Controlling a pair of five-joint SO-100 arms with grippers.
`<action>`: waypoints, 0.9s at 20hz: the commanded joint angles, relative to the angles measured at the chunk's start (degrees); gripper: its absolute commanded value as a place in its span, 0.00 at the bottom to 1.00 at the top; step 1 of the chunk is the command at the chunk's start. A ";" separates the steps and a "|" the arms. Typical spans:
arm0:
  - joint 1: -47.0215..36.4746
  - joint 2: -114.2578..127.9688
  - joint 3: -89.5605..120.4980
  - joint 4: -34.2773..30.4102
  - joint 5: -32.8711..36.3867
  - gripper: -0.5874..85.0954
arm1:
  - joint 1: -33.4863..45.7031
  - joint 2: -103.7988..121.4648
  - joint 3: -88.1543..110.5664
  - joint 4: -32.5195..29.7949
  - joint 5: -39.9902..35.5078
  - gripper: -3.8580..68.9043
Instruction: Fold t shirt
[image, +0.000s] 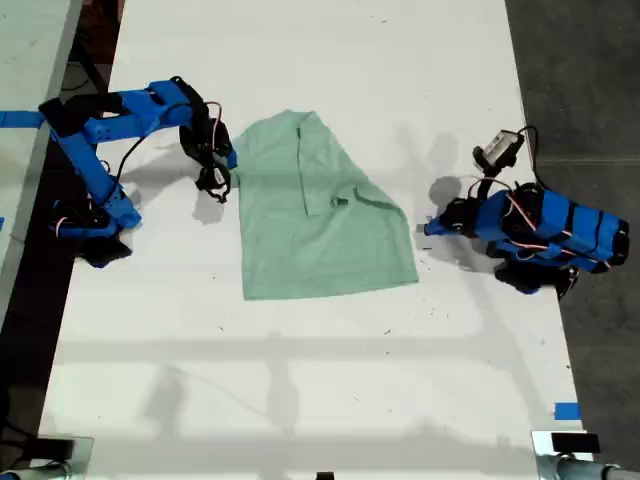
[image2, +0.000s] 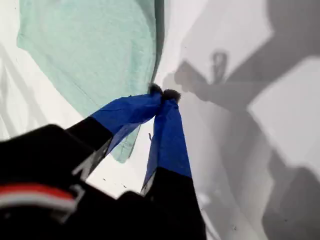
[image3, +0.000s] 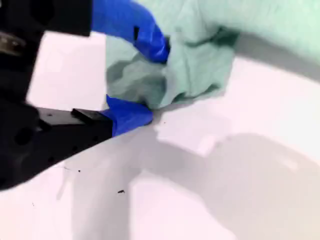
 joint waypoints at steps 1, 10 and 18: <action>0.09 -1.23 0.35 -0.09 -4.13 0.00 | -0.44 0.70 3.16 -1.23 -0.88 0.06; 3.69 -6.77 -31.46 21.80 0.44 0.00 | -0.44 0.70 3.16 -1.14 -0.88 0.06; 17.67 -22.15 -57.92 22.76 8.09 0.01 | -0.26 0.70 3.16 -1.14 -0.97 0.06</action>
